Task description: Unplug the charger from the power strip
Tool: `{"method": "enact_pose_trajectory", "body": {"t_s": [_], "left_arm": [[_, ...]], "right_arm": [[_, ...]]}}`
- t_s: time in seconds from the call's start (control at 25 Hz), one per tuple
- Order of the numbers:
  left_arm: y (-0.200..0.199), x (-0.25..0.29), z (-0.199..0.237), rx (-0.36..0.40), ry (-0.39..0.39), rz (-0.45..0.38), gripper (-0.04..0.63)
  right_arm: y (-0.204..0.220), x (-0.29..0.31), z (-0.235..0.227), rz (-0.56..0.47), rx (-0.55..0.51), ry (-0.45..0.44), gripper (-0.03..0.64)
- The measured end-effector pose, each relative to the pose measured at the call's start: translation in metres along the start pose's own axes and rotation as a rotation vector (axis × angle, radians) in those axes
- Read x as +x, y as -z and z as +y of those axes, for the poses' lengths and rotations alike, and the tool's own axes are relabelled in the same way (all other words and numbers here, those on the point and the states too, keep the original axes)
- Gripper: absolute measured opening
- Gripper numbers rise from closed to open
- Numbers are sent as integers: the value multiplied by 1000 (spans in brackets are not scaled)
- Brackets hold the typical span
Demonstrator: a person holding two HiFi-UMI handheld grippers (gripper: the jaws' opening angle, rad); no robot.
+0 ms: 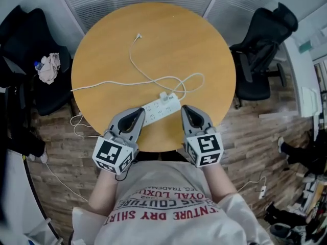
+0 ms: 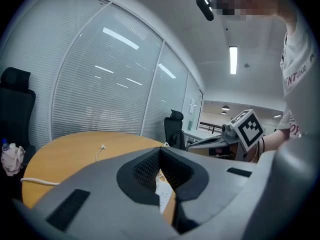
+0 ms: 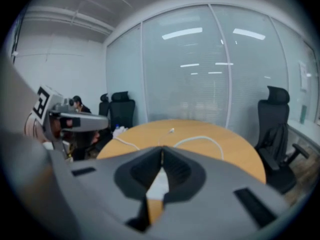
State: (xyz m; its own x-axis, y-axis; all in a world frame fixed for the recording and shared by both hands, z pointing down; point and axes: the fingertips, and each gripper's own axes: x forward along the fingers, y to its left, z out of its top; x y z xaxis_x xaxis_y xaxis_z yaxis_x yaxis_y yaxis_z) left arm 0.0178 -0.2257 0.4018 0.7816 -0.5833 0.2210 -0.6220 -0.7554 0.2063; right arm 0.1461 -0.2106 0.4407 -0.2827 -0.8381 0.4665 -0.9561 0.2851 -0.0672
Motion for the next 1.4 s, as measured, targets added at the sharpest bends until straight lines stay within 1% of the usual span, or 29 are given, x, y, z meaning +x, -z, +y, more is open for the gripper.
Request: {"method": "enact_pose_trajectory", "body": {"t_s": [0.08,0.2,0.28,0.4,0.52,0.6,0.64,0.68,0.72,0.76,0.88,1.04,1.12,1.24,1.4], "left_arm": [[15,5,11,-8,-3,10,29],[41,7,29,-64,-31,29,29],[60,13,36,-76,-48,58,29],[93,26,38,-65,-55,134,29],[124,36,38,-106,-73,198,29],[144,43,38,-124,-97,247,29],[154,46,38,-123,-109,275,29],[162,50,38,-117,-117,302,29],[169,54,37,-112,-120,327,29],[176,58,36,-111,-118,349,29],[194,66,36,-133,-125,409,29],[213,68,43,-154,-192,504,29],[218,69,44,-152,-219,534,29],[224,70,45,-160,-233,548,29],[225,69,47,-230,-230,513,29]], "right_arm": [[10,16,-4,47,-3,-15,28],[27,41,-8,112,-14,-44,28],[40,55,-12,165,-27,-66,28],[68,71,-14,270,-51,-109,29],[90,84,-12,352,-92,-163,29],[102,90,-9,390,-108,-198,31],[106,94,-7,405,-110,-216,38],[111,97,-6,419,-111,-232,84],[116,101,-4,432,-113,-246,144],[120,104,-2,441,-117,-257,156],[125,111,3,445,-135,-273,189],[121,120,9,448,-130,-270,215],[120,124,9,453,-124,-259,221],[119,133,10,468,-111,-244,224],[120,144,11,493,-92,-211,224]]}}
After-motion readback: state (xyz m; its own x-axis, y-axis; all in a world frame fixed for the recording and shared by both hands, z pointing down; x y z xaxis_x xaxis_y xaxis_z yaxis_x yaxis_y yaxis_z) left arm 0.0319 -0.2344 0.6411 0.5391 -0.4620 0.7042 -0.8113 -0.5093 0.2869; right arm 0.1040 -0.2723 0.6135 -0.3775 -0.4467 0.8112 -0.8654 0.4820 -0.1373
